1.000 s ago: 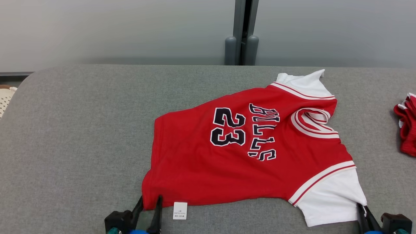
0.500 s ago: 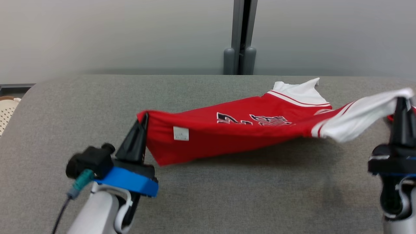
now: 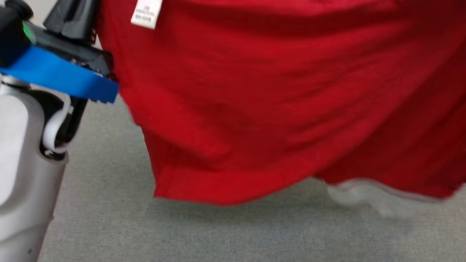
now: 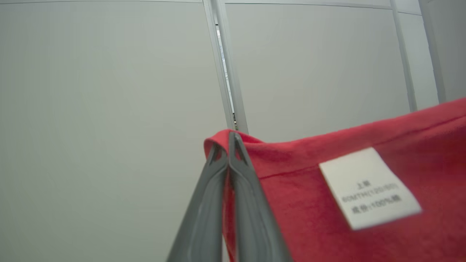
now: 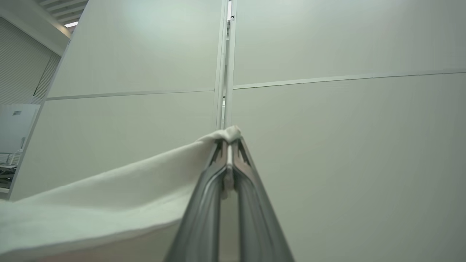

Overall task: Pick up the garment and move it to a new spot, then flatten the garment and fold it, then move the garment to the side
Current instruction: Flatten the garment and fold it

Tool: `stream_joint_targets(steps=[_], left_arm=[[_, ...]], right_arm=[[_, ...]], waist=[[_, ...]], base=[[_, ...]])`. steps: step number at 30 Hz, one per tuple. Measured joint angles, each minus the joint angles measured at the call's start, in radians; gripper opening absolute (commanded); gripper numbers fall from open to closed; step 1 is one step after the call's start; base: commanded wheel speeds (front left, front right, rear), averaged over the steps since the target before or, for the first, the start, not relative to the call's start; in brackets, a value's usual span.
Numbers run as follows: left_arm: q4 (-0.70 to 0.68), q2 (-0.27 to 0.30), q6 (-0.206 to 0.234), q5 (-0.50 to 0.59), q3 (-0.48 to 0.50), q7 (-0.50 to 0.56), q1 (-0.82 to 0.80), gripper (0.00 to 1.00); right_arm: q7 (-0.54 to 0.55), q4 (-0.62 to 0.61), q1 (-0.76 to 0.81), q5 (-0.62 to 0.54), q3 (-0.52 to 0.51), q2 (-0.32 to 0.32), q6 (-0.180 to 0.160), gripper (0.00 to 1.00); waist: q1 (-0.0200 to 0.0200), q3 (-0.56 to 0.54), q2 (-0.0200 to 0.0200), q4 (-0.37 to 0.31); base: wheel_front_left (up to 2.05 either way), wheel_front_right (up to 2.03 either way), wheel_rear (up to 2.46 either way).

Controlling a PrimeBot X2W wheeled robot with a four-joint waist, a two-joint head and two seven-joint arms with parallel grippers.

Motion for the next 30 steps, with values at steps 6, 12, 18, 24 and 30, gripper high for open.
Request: stream_joint_targets(steps=[6, 12, 18, 24, 30], left_arm=[[0.072, 0.009, 0.012, 0.003, 0.007, 0.044, -0.092, 0.0], [0.216, -0.004, 0.033, 0.026, 0.029, -0.001, -0.224, 0.0], [0.317, -0.034, 0.028, 0.042, 0.039, -0.099, -0.401, 0.0], [0.45, -0.074, 0.012, -0.015, 0.007, -0.147, -0.323, 0.0], [0.607, -0.12, 0.006, -0.084, -0.04, -0.214, -0.078, 0.0]], right_arm=[[0.02, 0.146, -0.145, -0.049, 0.04, -0.007, 0.0, 0.0], [-0.055, 0.325, -0.323, -0.135, 0.046, 0.009, 0.0, 0.0], [-0.134, 0.427, -0.502, -0.207, 0.004, 0.032, 0.0, 0.0], [-0.162, 0.476, -0.362, -0.203, -0.003, 0.048, 0.0, 0.0], [-0.173, 0.508, 0.005, -0.137, -0.023, 0.085, 0.0, 0.0]], waist=[[0.0001, 0.103, 0.0, -0.019], [0.0004, 0.221, 0.0, -0.034], [0.0003, 0.305, 0.0, -0.034], [0.0003, 0.317, 0.0, -0.039], [0.0003, 0.306, 0.0, -0.049]], base=[[0.0, 0.0, 0.0], [0.0, 0.0, 0.0], [0.0, 0.0, 0.0], [0.0, 0.0, 0.0], [0.0, 0.0, 0.0]])
